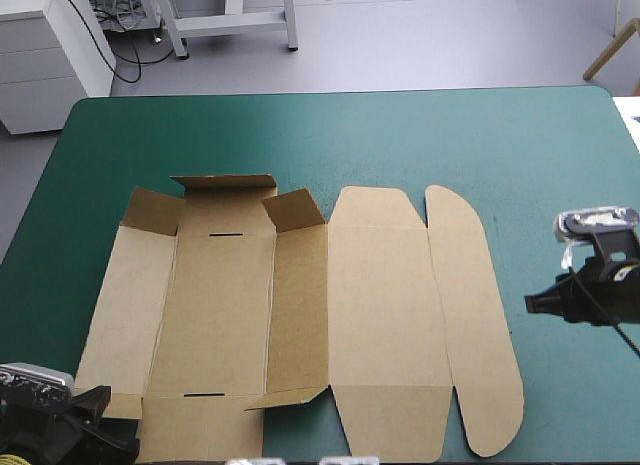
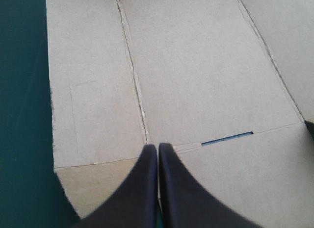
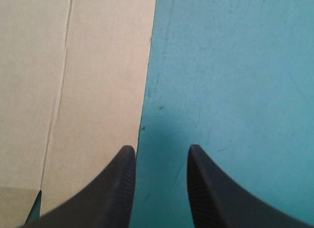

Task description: Fold the box

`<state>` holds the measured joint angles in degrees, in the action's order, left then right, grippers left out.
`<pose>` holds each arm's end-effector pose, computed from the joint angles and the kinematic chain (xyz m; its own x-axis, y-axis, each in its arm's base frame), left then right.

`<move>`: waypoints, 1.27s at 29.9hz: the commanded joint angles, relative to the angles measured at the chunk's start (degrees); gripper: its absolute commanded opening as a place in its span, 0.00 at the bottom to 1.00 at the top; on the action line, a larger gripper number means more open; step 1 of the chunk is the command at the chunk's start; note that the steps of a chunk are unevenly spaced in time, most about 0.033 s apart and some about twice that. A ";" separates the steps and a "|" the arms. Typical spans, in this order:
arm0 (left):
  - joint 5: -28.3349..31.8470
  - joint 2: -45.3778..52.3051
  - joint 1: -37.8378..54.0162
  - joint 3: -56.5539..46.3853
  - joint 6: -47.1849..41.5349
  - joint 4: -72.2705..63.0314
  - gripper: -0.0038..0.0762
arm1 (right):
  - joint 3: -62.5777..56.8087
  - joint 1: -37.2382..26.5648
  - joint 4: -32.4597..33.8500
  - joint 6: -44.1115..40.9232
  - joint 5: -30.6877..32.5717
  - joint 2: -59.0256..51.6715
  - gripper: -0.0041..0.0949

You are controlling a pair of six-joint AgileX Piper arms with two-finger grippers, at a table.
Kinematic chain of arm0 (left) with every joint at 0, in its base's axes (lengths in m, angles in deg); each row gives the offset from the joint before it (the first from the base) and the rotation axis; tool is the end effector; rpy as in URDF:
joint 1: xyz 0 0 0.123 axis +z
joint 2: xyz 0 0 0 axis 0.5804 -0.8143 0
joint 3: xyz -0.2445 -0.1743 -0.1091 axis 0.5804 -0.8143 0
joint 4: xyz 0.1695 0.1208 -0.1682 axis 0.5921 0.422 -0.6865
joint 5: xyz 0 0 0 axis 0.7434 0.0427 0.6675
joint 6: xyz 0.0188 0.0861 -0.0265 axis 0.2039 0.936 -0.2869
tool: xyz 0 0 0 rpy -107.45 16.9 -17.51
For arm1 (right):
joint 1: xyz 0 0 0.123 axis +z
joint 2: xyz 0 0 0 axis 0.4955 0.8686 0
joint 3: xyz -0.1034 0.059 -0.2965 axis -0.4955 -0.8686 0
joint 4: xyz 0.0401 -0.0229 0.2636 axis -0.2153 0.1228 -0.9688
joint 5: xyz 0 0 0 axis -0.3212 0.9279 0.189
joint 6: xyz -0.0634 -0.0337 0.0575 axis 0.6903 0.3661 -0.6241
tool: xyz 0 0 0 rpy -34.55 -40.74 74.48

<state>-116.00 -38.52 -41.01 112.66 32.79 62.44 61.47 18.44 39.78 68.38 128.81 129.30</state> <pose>-0.0151 -0.0049 0.3190 -0.6385 0.1194 -0.7603 0.1855 0.9826 -0.0014 0.1517 -0.0152 0.3803 -0.8512 -0.1316 -0.5081 -0.1455 0.9893 -0.0125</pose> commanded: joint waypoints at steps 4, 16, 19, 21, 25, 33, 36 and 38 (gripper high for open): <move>2.75 -1.25 -0.34 1.73 -0.03 -0.91 0.04 | -9.28 -0.39 -0.92 -1.18 -4.73 -11.75 0.37; 2.75 -1.25 -0.34 1.73 -0.03 -3.05 0.04 | -21.74 -0.39 -4.28 -1.27 -9.45 -22.60 0.31; 2.75 -1.25 -0.34 1.73 -0.03 -3.05 0.04 | -22.74 -0.39 -4.28 -1.06 -9.45 -22.60 0.27; 2.69 -1.25 -0.34 1.73 -0.03 -3.33 0.04 | -22.94 -0.39 -4.28 -0.94 -9.57 -22.60 0.24; 2.69 -1.91 -0.34 1.86 -0.03 -5.44 0.04 | -23.06 -0.39 -4.28 0.44 -9.57 -22.60 0.10; 2.61 -8.14 -0.34 7.09 -0.03 -5.68 0.04 | -23.20 -0.39 -4.28 0.76 -10.29 -22.60 0.02; 2.41 -11.45 -0.34 9.09 -0.03 -5.68 0.04 | -23.20 -0.39 -4.28 0.76 -10.29 -22.60 0.02; 2.41 -13.89 -0.34 10.09 -0.03 -5.68 0.04 | -23.20 -0.39 -4.40 0.76 -10.29 -22.60 0.02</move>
<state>-116.05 -48.79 -41.01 119.92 32.79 58.02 36.97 18.42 36.56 68.49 121.16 106.38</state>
